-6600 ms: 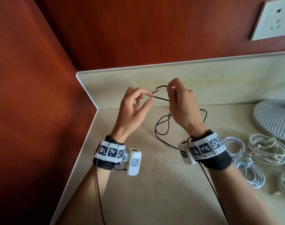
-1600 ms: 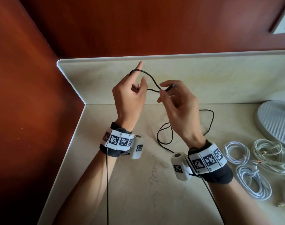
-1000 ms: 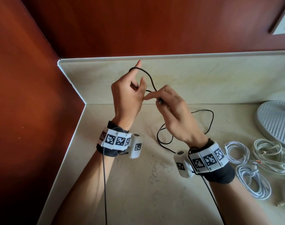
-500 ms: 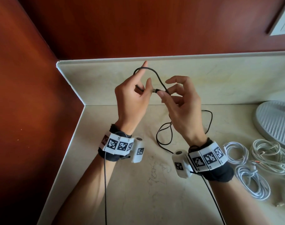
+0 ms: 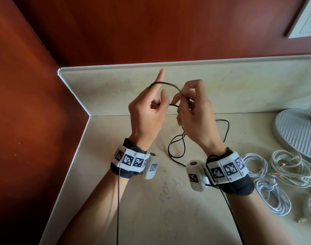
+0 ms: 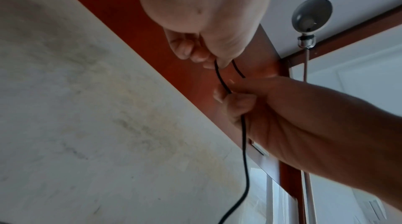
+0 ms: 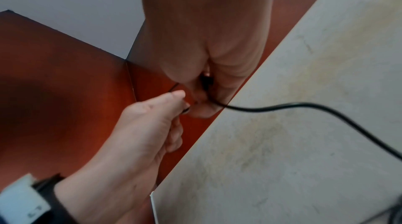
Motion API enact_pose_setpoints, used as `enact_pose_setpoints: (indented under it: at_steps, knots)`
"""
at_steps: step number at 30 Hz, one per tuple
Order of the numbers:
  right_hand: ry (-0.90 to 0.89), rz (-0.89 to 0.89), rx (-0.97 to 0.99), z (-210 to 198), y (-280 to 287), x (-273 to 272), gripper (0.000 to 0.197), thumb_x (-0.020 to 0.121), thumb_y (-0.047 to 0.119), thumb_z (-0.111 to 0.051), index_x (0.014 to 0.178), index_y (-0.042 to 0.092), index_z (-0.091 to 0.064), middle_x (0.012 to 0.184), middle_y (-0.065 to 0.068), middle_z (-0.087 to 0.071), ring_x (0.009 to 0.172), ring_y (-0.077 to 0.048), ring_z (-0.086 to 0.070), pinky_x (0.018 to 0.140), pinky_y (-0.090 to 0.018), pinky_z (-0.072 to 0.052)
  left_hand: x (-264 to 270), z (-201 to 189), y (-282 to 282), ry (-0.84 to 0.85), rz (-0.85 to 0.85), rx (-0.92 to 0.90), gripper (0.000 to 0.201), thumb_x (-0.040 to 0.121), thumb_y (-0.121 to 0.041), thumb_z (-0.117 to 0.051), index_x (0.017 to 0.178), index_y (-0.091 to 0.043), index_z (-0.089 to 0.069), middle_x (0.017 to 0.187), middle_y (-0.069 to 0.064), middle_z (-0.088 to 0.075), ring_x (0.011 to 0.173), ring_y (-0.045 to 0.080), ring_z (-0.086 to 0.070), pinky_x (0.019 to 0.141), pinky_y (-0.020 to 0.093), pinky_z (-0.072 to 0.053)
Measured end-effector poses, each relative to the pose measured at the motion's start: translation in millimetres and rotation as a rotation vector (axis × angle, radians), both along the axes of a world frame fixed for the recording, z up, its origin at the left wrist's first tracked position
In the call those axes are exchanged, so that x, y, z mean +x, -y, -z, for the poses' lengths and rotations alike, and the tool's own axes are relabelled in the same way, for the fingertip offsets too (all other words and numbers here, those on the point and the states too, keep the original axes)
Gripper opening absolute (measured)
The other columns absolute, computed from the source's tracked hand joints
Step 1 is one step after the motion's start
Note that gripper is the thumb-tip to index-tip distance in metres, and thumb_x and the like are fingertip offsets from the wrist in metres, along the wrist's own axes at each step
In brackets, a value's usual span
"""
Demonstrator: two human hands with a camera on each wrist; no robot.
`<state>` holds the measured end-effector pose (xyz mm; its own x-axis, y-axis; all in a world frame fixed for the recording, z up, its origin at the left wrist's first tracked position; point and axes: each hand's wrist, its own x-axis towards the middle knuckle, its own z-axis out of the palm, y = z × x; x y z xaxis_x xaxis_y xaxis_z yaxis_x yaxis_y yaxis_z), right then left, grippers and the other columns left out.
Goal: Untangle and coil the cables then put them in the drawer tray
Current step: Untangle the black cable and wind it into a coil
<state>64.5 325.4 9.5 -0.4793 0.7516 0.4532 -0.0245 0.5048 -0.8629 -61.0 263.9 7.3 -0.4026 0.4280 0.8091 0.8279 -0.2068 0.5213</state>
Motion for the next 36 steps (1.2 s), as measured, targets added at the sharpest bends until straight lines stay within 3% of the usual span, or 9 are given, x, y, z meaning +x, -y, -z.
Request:
enact_pose_setpoints:
  at_steps: [5,9,12,16,20,23,27,31,36]
  knots:
    - [0.094,-0.19,0.011,2.5,-3.6,1.1,0.018,0.104,0.02,-0.062,0.115,0.006,-0.059,0.095,-0.006,-0.063,0.076,-0.022,-0.069,0.07,-0.047,-0.06,-18.0,5.0,-2.7,0.127,-0.007,-0.014,0.044,0.096,-0.007,-0.067,0.139,-0.005,-0.063,0.053,-0.001,-0.05,0.046,0.019,-0.046,0.055,0.037,-0.049]
    - [0.157,-0.269,0.094,3.7,-3.0,0.3,0.025,0.107,0.012,-0.05,0.129,0.008,-0.061,0.114,-0.002,-0.06,0.096,-0.021,-0.063,0.081,-0.035,-0.053,-25.0,6.4,-6.1,0.217,-0.05,0.007,0.05,0.095,-0.011,-0.068,0.143,-0.004,-0.058,0.056,-0.003,-0.048,0.049,0.018,-0.046,0.054,0.039,-0.049]
    - [0.148,-0.221,0.068,3.8,2.4,-3.8,0.022,0.107,0.008,-0.05,0.124,0.008,-0.063,0.089,0.019,-0.061,0.07,-0.02,-0.057,0.065,-0.027,-0.044,-28.4,5.6,-4.6,0.265,-0.049,0.021,0.057,0.096,-0.015,-0.07,0.148,-0.002,-0.051,0.064,0.003,-0.055,0.055,0.017,-0.051,0.056,0.036,-0.051]
    - [0.168,-0.092,0.01,5.2,9.4,-10.0,0.01,0.102,0.016,-0.065,0.109,0.008,-0.065,0.076,0.018,-0.066,0.054,-0.011,-0.053,0.057,-0.017,-0.037,-27.9,2.1,-3.4,0.334,-0.04,0.032,0.064,0.097,-0.025,-0.072,0.151,-0.002,-0.046,0.073,0.002,-0.059,0.057,0.013,-0.05,0.053,0.026,-0.046]
    - [0.243,-0.013,0.082,8.3,15.7,-14.3,0.023,0.103,0.031,-0.065,0.096,0.012,-0.052,0.061,0.003,-0.061,0.051,-0.02,-0.052,0.05,-0.038,-0.045,-28.4,3.6,-6.9,0.436,-0.032,-0.036,0.041,0.103,-0.036,-0.058,0.142,-0.022,-0.056,0.089,0.019,-0.069,0.05,0.008,-0.041,0.047,0.028,-0.038]
    - [0.281,-0.049,0.194,10.4,17.5,-14.8,0.028,0.106,0.034,-0.058,0.091,0.015,-0.044,0.059,0.0,-0.054,0.051,-0.029,-0.047,0.049,-0.047,-0.045,-34.0,3.2,-5.9,0.633,0.0,-0.119,0.053,0.106,-0.048,-0.043,0.14,-0.01,-0.059,0.081,0.001,-0.063,0.064,0.021,-0.061,0.061,0.04,-0.051]
    - [0.166,-0.136,0.129,4.0,14.0,-6.9,0.019,0.108,0.015,-0.051,0.09,0.007,-0.05,0.065,0.0,-0.062,0.049,-0.016,-0.044,0.052,-0.023,-0.036,-40.2,-11.8,0.8,0.741,0.186,-0.21,0.027,0.11,-0.045,-0.04,0.11,-0.041,-0.067,0.08,0.002,-0.054,0.054,0.015,-0.045,0.05,0.028,-0.037]
    - [0.043,-0.233,-0.061,2.0,8.6,-4.0,0.02,0.105,0.014,-0.06,0.087,0.004,-0.06,0.07,0.003,-0.067,0.05,-0.015,-0.035,0.053,-0.024,-0.028,-50.4,-17.2,7.2,0.765,0.291,-0.214,0.039,0.11,-0.043,-0.039,0.122,-0.024,-0.071,0.081,0.003,-0.049,0.054,0.014,-0.037,0.046,0.028,-0.027]
    - [-0.082,-0.319,-0.313,4.5,3.9,-6.0,0.022,0.094,0.008,-0.075,0.082,0.002,-0.058,0.077,-0.034,-0.059,0.061,-0.042,-0.036,0.054,-0.043,-0.027,-49.4,-20.2,7.4,0.901,0.575,-0.281,0.081,0.092,-0.063,-0.033,0.146,-0.007,-0.054,0.093,-0.002,-0.054,0.065,0.007,-0.05,0.055,0.02,-0.041]
